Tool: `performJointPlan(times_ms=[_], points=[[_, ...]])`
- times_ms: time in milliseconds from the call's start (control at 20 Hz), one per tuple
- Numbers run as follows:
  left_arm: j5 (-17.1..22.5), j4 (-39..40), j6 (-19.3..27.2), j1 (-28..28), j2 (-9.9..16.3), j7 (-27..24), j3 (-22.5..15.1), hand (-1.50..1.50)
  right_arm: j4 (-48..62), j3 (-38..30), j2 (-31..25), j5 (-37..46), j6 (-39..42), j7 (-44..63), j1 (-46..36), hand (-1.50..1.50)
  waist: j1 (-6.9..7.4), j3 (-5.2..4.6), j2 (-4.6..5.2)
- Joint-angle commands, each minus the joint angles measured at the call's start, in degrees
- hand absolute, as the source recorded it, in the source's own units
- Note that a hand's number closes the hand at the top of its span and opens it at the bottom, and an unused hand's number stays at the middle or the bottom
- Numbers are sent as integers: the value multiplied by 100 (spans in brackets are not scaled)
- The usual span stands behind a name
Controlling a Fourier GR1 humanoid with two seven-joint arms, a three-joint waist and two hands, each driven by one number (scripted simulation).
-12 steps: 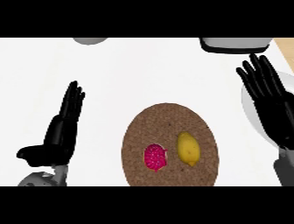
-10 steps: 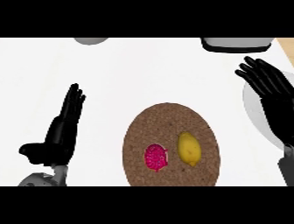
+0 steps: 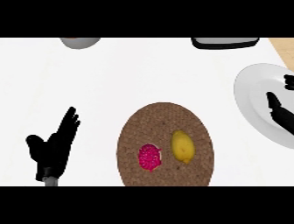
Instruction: Pick the cupcake from the placemat and place it in the plate
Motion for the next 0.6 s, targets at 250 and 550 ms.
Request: performJointPlan(times_ms=[250,550], points=[[133,379,-385,-43,28,460,-101,0,-1899,1474,824,2559,-1923,899,1656,-150,276,27,45],[297,462,-650,-153,111,388,109,0,-2364,1883,-125,3407,-580,2279,2334,-150,351,1,86]])
